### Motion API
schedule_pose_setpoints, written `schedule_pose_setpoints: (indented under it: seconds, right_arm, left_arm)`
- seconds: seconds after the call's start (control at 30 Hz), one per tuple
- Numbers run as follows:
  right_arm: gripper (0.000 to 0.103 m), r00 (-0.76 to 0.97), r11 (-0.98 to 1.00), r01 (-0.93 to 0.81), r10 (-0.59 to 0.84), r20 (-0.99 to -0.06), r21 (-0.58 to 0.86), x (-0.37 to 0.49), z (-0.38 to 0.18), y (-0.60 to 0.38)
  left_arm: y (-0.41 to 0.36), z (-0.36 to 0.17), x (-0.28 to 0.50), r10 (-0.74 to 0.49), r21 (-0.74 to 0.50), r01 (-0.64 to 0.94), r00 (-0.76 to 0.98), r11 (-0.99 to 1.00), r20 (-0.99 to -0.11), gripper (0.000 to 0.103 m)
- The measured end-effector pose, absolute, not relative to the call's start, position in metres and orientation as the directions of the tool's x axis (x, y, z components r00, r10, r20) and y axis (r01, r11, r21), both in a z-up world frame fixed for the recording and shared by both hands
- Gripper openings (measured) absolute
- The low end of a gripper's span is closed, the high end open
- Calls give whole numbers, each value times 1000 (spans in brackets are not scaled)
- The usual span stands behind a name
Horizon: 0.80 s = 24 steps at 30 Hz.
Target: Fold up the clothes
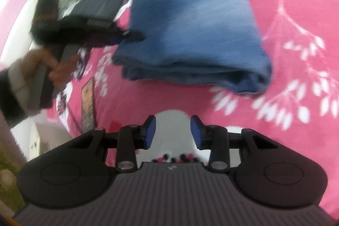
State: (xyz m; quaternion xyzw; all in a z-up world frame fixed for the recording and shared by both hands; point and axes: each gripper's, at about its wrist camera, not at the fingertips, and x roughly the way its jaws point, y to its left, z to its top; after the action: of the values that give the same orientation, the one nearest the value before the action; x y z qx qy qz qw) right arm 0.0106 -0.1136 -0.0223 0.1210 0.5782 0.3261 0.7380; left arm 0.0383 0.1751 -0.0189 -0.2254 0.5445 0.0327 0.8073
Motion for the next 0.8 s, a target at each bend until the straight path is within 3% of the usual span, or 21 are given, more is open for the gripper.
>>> schedule_pose_setpoints:
  seconds: [0.23,0.37,0.47,0.6,0.7,0.8]
  right_arm:
    - [35,196,812,-295,567,-800,504,14,-33,-142]
    - [18,293,847,-331,511,-808,416,26,-26,-145]
    - [14,408,844,-387,518,-752,371,39,-13,-145]
    - [13,359,815,-461,533,-766,352,50,-45,-125]
    - [12,351,798,-549,488,-799,246,43,-75,-104]
    - [12,353,806,-544,474,-807,235,43,-60,-107]
  left_arm:
    - [182,-28,33,-176,-294,-268,388,918,-905,7]
    - [179,-35,33,-158,-256,-221,382,941,-910,8]
    - [176,-36,32,-146,-238,-205,384,949,-912,8]
    - [173,-37,33,-125,-216,-207,380,954,-916,9]
    - [169,-34,32,-102,-190,-200,380,961,-919,15]
    - [174,-23,25,-89,-180,-206,388,962,-918,23]
